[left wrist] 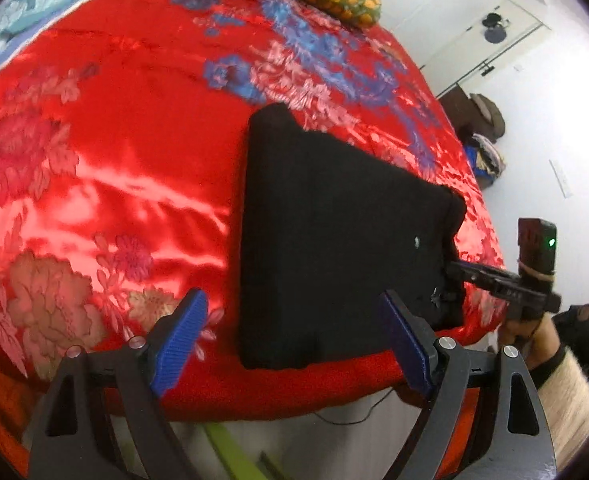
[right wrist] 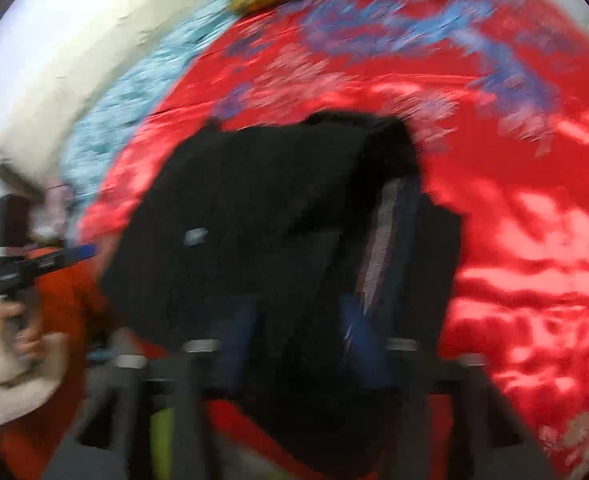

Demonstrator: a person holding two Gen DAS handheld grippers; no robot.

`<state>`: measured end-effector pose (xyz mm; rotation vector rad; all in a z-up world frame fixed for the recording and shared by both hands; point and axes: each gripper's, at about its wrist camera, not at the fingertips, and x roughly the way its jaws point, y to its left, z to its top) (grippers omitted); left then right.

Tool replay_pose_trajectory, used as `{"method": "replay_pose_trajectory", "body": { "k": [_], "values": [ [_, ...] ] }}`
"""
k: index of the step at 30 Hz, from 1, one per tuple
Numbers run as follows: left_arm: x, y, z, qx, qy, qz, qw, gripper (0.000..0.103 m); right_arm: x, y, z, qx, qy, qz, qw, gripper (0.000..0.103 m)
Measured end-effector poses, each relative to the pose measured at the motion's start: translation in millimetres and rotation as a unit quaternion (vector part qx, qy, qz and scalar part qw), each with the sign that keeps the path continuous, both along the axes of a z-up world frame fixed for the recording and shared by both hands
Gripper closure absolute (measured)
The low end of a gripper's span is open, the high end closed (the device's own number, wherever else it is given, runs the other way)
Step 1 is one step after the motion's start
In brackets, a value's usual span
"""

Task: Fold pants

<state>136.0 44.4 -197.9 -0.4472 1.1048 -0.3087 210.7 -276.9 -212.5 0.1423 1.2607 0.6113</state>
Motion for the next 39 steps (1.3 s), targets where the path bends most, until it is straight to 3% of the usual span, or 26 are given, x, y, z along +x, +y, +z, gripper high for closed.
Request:
{"method": "replay_pose_trajectory", "body": {
  "k": [3, 4, 5, 7, 8, 9, 13, 14, 15, 16, 18, 21, 24, 26, 28, 31, 34, 36, 39],
  "values": [
    [-5, -1, 9, 0.004, -0.020, -0.003, 0.9998, 0.016, -7, 0, 26, 0.053, -0.017, 0.041, 0.998, 0.086],
    [-5, 2, 6, 0.004, -0.018, -0.002, 0.9998, 0.016, -7, -1, 28, 0.057, -0.019, 0.039, 0.997, 0.086],
    [-3, 2, 2, 0.003, -0.010, 0.000, 0.9999, 0.016, -7, -1, 28, 0.023, -0.028, 0.035, 0.999, 0.084],
    [-1, 2, -7, -0.001, 0.007, 0.003, 1.0000, 0.016, -8, 6, 16, -0.045, -0.025, 0.040, 0.998, 0.065],
    [-1, 2, -9, -0.002, 0.011, 0.003, 0.9999, 0.016, -8, 8, 10, -0.062, -0.021, 0.044, 0.997, 0.047],
    [-2, 0, -9, 0.000, 0.010, 0.000, 0.9999, 0.016, -10, 10, 5, -0.076, -0.026, 0.049, 0.996, 0.043],
    [-4, -4, -3, 0.014, -0.005, -0.007, 0.9999, 0.016, -11, 9, -2, -0.050, -0.022, 0.051, 0.997, 0.042],
    [-3, -4, -3, 0.014, -0.004, -0.006, 0.9999, 0.016, -12, 8, -4, -0.032, -0.010, 0.061, 0.998, 0.045],
    [-3, -3, -4, 0.013, -0.002, -0.004, 0.9999, 0.016, -15, 9, -3, -0.013, -0.001, 0.075, 0.997, 0.057],
    [-3, -2, -5, 0.013, 0.000, -0.003, 0.9999, 0.016, -19, 9, 0, -0.007, 0.000, 0.085, 0.996, 0.059],
    [-2, 0, -8, 0.013, 0.003, 0.002, 0.9999, 0.016, -27, 11, 5, -0.010, -0.008, 0.106, 0.994, 0.080],
    [-1, 5, -10, 0.010, 0.006, 0.012, 0.9999, 0.016, -25, 5, 24, 0.005, -0.024, 0.071, 0.997, 0.089],
    [-2, 7, -3, 0.008, -0.007, 0.016, 0.9998, 0.016, -31, 1, 69, 0.034, -0.076, 0.054, 0.995, 0.090],
    [-3, 4, 3, 0.012, -0.021, 0.010, 0.9997, 0.016, -40, -6, 83, 0.051, -0.089, 0.051, 0.993, 0.091],
    [-5, -2, 6, 0.019, -0.032, -0.003, 0.9993, 0.016, -48, -18, 70, 0.041, -0.079, 0.035, 0.995, 0.091],
    [-7, -22, 4, 0.035, -0.038, -0.039, 0.9979, 0.016, -52, -37, -7, -0.049, -0.006, -0.031, 0.998, 0.091],
    [-13, -47, 2, 0.077, -0.059, -0.080, 0.9921, 0.016, -58, -57, -18, 0.018, -0.008, -0.104, 0.994, 0.091],
    [-16, -67, -1, 0.113, -0.081, -0.117, 0.9834, 0.016, -61, -58, -15, 0.018, -0.012, -0.115, 0.993, 0.084],
    [-19, -100, -13, 0.184, -0.102, -0.173, 0.9622, 0.016, -63, -55, 4, -0.009, -0.023, -0.119, 0.993, 0.072]
  ]
}}
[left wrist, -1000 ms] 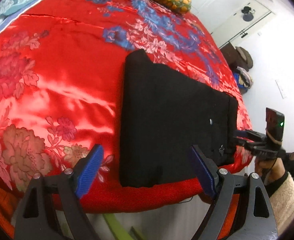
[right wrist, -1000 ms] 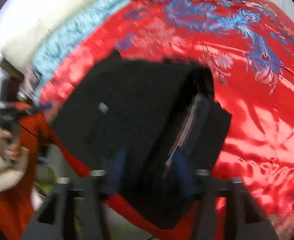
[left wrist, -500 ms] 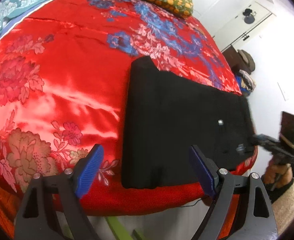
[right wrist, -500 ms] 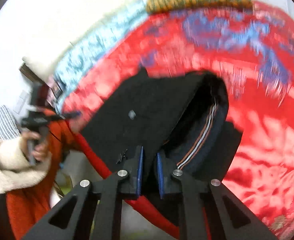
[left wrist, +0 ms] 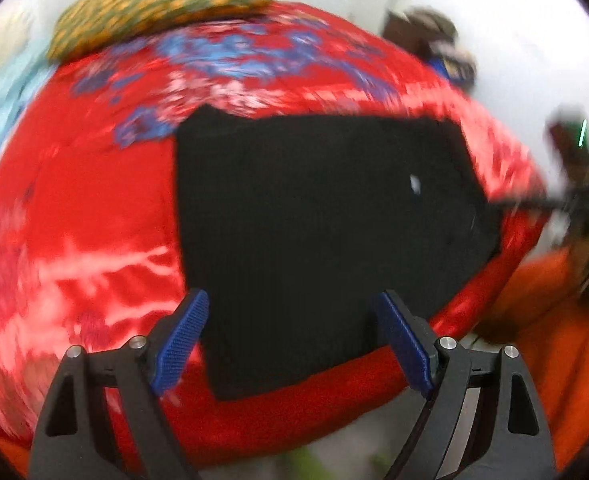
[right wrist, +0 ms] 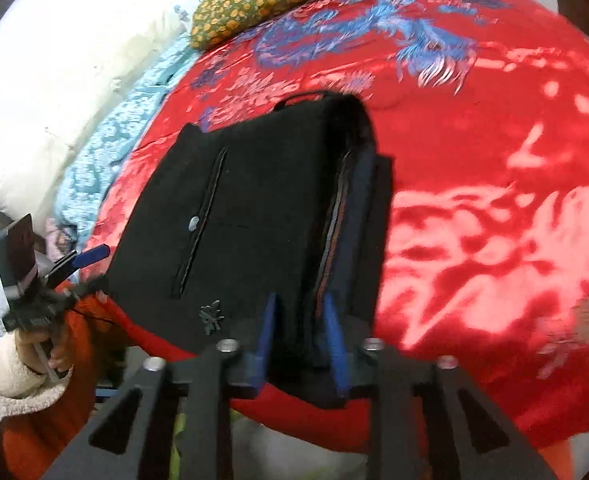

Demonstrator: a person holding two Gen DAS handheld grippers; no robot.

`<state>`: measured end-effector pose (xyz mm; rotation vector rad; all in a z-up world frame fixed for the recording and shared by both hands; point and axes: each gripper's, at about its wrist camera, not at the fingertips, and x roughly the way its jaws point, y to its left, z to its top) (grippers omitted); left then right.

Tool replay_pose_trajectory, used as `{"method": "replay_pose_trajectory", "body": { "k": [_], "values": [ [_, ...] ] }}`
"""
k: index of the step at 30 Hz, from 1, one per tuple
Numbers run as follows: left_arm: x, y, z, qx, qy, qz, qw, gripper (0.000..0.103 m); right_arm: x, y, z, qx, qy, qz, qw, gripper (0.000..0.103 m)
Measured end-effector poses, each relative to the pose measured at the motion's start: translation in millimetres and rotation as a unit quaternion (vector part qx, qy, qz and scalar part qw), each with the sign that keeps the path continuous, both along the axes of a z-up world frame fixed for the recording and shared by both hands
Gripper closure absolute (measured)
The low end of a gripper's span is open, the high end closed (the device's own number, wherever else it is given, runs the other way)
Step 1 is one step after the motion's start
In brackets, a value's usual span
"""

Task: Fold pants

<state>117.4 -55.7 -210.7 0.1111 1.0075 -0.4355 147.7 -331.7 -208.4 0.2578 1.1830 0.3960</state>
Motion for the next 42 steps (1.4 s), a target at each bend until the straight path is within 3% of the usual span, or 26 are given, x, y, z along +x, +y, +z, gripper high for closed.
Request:
{"method": "replay_pose_trajectory", "body": {
  "k": [2, 5, 7, 9, 11, 12, 14, 16, 19, 22, 25, 28, 29, 32, 34, 36, 38, 40, 42],
  "values": [
    [-4, -10, -3, 0.023, -0.014, -0.009, 0.9996, 0.014, 3, -1, 27, -0.012, -0.033, -0.006, 0.999, 0.072],
    [-8, -18, -4, 0.025, -0.022, -0.027, 0.9991, 0.010, 22, 14, 68, -0.004, -0.089, 0.001, 0.996, 0.072],
    [-9, -21, -6, 0.033, -0.022, -0.031, 0.9987, 0.010, 44, 30, 76, 0.017, -0.103, 0.010, 0.994, 0.071],
    [-10, -20, -6, 0.032, -0.021, -0.030, 0.9988, 0.010, 69, 39, 63, 0.040, -0.092, 0.007, 0.995, 0.068],
    [-13, -19, -6, 0.028, -0.017, -0.031, 0.9990, 0.010, 93, 43, 24, -0.004, -0.047, -0.018, 0.999, 0.070],
    [-14, -19, -5, 0.025, -0.016, -0.033, 0.9990, 0.010, 100, 38, 7, -0.019, -0.028, -0.030, 0.999, 0.080],
    [-14, -17, -1, 0.019, -0.014, -0.033, 0.9992, 0.010, 102, 19, -7, 0.006, -0.021, -0.072, 0.997, 0.091],
    [-16, -9, 8, -0.006, -0.007, -0.018, 0.9998, 0.010, 90, 13, 8, 0.001, -0.047, -0.101, 0.994, 0.090],
    [-15, 0, 20, -0.041, -0.013, 0.006, 0.9990, 0.009, 51, 21, 49, -0.031, -0.108, -0.083, 0.990, 0.089],
    [-8, -2, 20, -0.026, -0.019, 0.024, 0.9992, 0.009, 10, 47, 65, -0.031, -0.126, -0.034, 0.991, 0.087],
    [-4, -12, 8, 0.003, -0.008, 0.032, 0.9995, 0.009, -25, 73, 50, -0.051, -0.119, 0.005, 0.992, 0.087],
    [-3, -21, -3, 0.032, 0.000, 0.032, 0.9990, 0.009, -38, 76, 4, -0.093, -0.066, -0.009, 0.993, 0.086],
    [-4, -21, -5, 0.039, -0.001, 0.032, 0.9987, 0.009, -40, 73, -6, -0.085, -0.059, -0.012, 0.994, 0.086],
    [-10, -22, -3, 0.047, -0.008, 0.027, 0.9985, 0.009, -48, 73, 1, -0.076, -0.075, -0.024, 0.994, 0.086],
    [-11, -21, -1, 0.046, -0.009, 0.030, 0.9985, 0.009, -52, 74, 16, -0.086, -0.100, -0.026, 0.991, 0.079],
    [-11, -19, 0, 0.046, -0.008, 0.034, 0.9983, 0.009, -58, 75, 25, -0.091, -0.122, -0.036, 0.988, 0.043],
    [-12, -18, 2, 0.044, -0.010, 0.037, 0.9983, 0.009, -60, 76, 31, -0.094, -0.143, -0.048, 0.984, 0.036],
    [-12, -16, 4, 0.043, -0.014, 0.039, 0.9982, 0.009, -63, 79, 37, -0.097, -0.154, -0.050, 0.982, 0.035],
    [-12, -15, 6, 0.043, -0.016, 0.040, 0.9982, 0.009, -66, 83, 40, -0.109, -0.160, -0.052, 0.980, 0.026]
  ]
}}
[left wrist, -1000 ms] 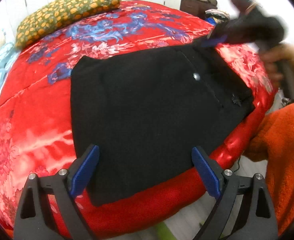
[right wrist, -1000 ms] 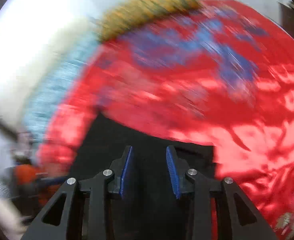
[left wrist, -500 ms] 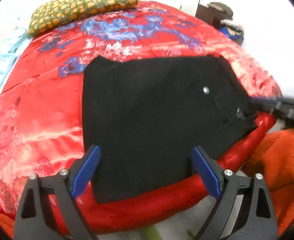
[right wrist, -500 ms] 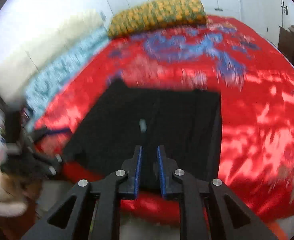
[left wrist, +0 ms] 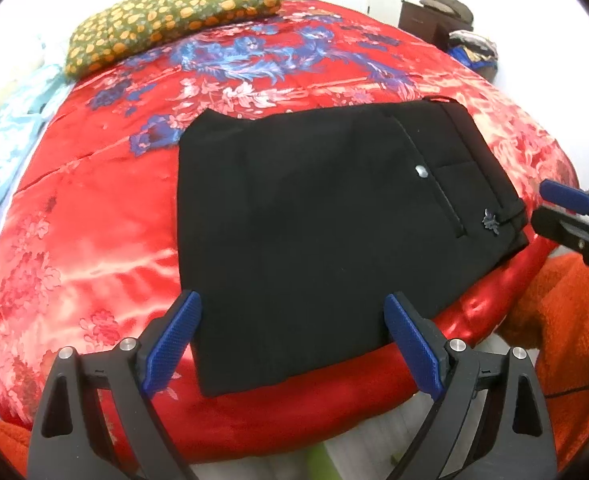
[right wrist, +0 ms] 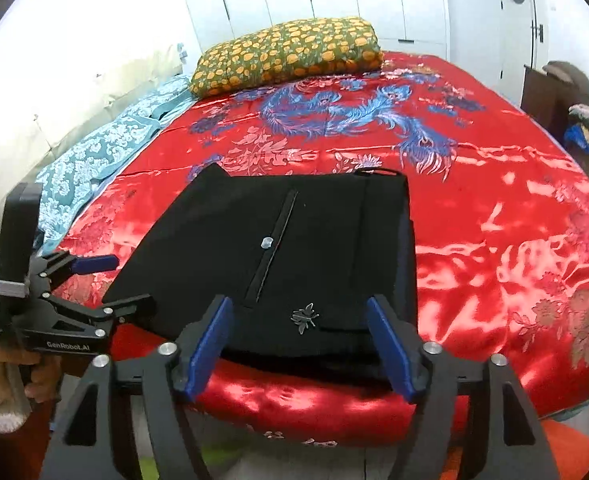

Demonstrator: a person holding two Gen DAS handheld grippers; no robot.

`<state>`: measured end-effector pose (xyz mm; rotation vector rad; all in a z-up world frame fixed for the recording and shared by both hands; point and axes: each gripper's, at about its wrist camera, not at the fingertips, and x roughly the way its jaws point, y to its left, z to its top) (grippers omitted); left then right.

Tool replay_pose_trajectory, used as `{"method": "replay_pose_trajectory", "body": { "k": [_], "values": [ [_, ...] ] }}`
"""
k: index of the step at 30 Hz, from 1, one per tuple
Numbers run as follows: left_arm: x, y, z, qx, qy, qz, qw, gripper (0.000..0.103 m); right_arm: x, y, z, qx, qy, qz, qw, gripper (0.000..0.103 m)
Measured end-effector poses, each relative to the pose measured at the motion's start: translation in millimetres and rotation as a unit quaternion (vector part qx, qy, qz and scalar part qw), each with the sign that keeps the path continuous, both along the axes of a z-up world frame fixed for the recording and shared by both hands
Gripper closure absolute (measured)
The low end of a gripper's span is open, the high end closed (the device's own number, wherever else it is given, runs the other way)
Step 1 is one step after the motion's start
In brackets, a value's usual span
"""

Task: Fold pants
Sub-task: 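Open the right tool to release the folded trousers on the bedspread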

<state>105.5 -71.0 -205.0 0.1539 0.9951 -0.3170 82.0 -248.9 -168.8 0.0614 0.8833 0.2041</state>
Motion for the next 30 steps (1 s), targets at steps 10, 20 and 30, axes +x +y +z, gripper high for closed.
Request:
{"method": "replay_pose_trajectory", "body": {
  "k": [10, 20, 30],
  "values": [
    [-4, 7, 5, -0.002, -0.006, 0.005, 1.0000, 0.009, -6, 5, 0, -0.033, -0.012, -0.020, 0.999, 0.023],
    [-23, 11, 14, -0.033, 0.004, -0.022, 0.9992, 0.009, -11, 8, 5, -0.060, -0.031, -0.024, 0.997, 0.023],
    [-63, 44, 39, -0.064, 0.012, -0.036, 0.9972, 0.009, -56, 17, 40, -0.054, -0.047, 0.001, 0.997, 0.015]
  ]
}}
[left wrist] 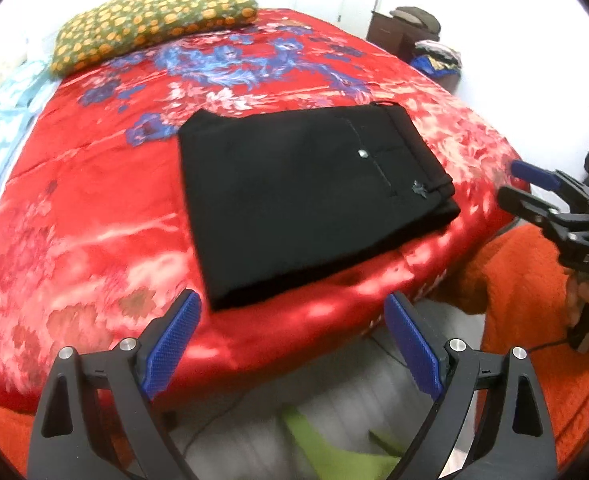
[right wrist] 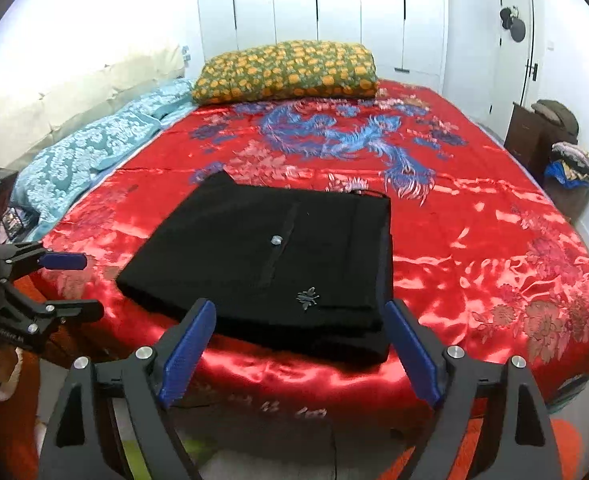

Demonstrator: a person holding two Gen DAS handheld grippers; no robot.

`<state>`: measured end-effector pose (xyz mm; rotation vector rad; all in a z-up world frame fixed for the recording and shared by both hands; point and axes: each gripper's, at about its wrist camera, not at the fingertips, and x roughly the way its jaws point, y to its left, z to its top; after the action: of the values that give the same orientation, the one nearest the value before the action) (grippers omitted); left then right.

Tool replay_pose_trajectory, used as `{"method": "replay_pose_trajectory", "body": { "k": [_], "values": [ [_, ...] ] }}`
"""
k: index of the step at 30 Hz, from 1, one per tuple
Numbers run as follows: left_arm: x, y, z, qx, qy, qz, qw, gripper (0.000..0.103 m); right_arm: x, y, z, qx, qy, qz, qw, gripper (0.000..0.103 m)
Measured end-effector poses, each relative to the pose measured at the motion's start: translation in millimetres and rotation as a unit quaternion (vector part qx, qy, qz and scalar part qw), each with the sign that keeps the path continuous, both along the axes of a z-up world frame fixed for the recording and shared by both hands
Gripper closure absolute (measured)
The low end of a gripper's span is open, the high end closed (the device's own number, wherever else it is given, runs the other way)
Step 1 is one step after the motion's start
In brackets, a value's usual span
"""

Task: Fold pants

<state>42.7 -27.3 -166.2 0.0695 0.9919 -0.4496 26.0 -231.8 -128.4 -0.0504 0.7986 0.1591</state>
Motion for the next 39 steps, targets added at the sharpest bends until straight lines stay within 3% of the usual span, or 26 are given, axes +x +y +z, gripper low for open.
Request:
{"method": "replay_pose_trajectory", "body": {
  "k": [3, 10, 13, 17, 21, 24, 26, 29, 31, 34, 36, 39],
  "values": [
    [-9, 21, 12, -0.015, 0.000, 0.024, 0.9996, 0.009, -14, 2, 16, -0.003, -0.022, -0.005, 1.000, 0.006],
    [-50, 74, 56, -0.004, -0.064, 0.098, 0.9931, 0.009, -17, 1, 38, -0.008, -0.012, 0.006, 1.000, 0.006],
    [-56, 99, 69, -0.009, -0.068, 0.115, 0.9910, 0.008, -14, 4, 40, 0.022, -0.004, -0.009, 1.000, 0.006],
    [-29, 105, 88, -0.030, -0.034, 0.069, 0.9966, 0.008, -8, 21, 38, 0.048, 0.026, 0.019, 0.998, 0.006],
    [-19, 84, 109, -0.128, 0.007, 0.020, 0.9915, 0.008, -6, 40, 42, 0.047, 0.056, 0.065, 0.995, 0.006],
    [-37, 63, 102, -0.144, 0.037, -0.044, 0.9879, 0.009, -14, 49, 54, 0.053, 0.050, 0.080, 0.994, 0.006],
    [-51, 60, 98, -0.139, 0.035, -0.061, 0.9878, 0.011, -22, 50, 64, 0.053, 0.027, 0.075, 0.995, 0.006],
    [-57, 73, 110, -0.150, -0.021, -0.048, 0.9873, 0.011, -29, 49, 68, 0.054, 0.010, 0.068, 0.996, 0.006],
    [-49, 76, 119, -0.182, -0.047, -0.037, 0.9815, 0.011, -28, 50, 66, 0.052, 0.002, 0.065, 0.997, 0.006],
    [-36, 60, 120, -0.245, -0.035, -0.067, 0.9665, 0.011, -19, 51, 61, 0.058, 0.004, 0.054, 0.997, 0.006],
    [-33, 48, 119, -0.262, -0.034, -0.094, 0.9598, 0.011, -16, 50, 61, 0.071, 0.001, 0.051, 0.996, 0.006],
    [-32, 29, 113, -0.273, 0.004, -0.138, 0.9521, 0.011, -17, 52, 66, 0.065, -0.012, 0.060, 0.996, 0.006]
  ]
}}
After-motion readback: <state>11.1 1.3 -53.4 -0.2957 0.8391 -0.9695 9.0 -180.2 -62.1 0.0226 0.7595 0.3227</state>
